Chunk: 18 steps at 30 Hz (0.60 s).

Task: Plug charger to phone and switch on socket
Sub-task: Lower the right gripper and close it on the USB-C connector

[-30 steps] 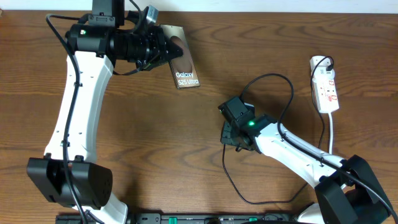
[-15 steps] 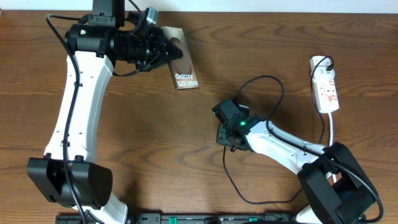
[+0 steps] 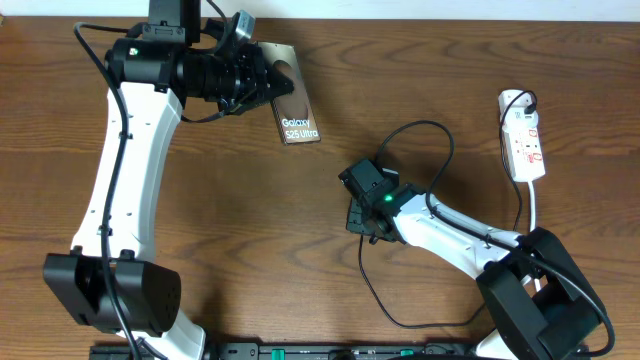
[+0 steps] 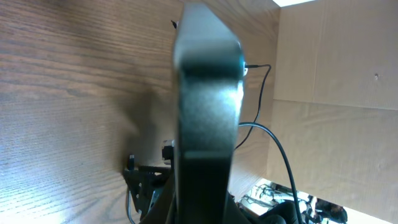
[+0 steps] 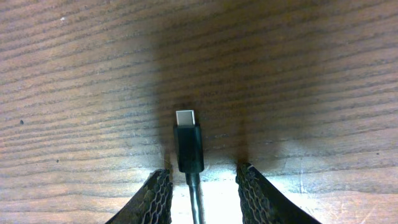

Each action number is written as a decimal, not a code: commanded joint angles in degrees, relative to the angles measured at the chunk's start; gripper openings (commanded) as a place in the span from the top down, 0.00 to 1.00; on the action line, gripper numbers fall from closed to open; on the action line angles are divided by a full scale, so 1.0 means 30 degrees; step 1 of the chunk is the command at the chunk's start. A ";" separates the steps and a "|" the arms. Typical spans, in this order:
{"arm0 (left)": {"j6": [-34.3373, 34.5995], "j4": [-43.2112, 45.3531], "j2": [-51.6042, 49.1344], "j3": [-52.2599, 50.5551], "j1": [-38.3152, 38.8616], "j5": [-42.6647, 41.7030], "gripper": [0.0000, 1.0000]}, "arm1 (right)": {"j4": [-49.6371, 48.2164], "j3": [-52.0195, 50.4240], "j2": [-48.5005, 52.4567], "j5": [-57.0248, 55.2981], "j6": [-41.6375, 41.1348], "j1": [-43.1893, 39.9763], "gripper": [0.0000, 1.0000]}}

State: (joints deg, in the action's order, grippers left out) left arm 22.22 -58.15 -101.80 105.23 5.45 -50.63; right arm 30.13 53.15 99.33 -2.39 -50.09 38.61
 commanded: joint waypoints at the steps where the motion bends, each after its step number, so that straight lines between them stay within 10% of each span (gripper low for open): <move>1: -0.0328 0.0029 -0.0022 0.0248 -0.0015 -0.0379 0.93 | 0.0189 0.0138 0.0379 -0.0007 -0.0240 0.0168 0.66; 18: -0.0328 0.0022 -0.0022 0.0248 -0.0007 -0.0379 0.93 | 0.0291 0.0131 0.0401 0.0124 -0.0240 0.0168 0.83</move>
State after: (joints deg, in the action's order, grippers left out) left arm 22.22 -58.15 -101.80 105.23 5.45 -50.63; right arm 30.81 53.19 99.39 -2.13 -50.48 38.76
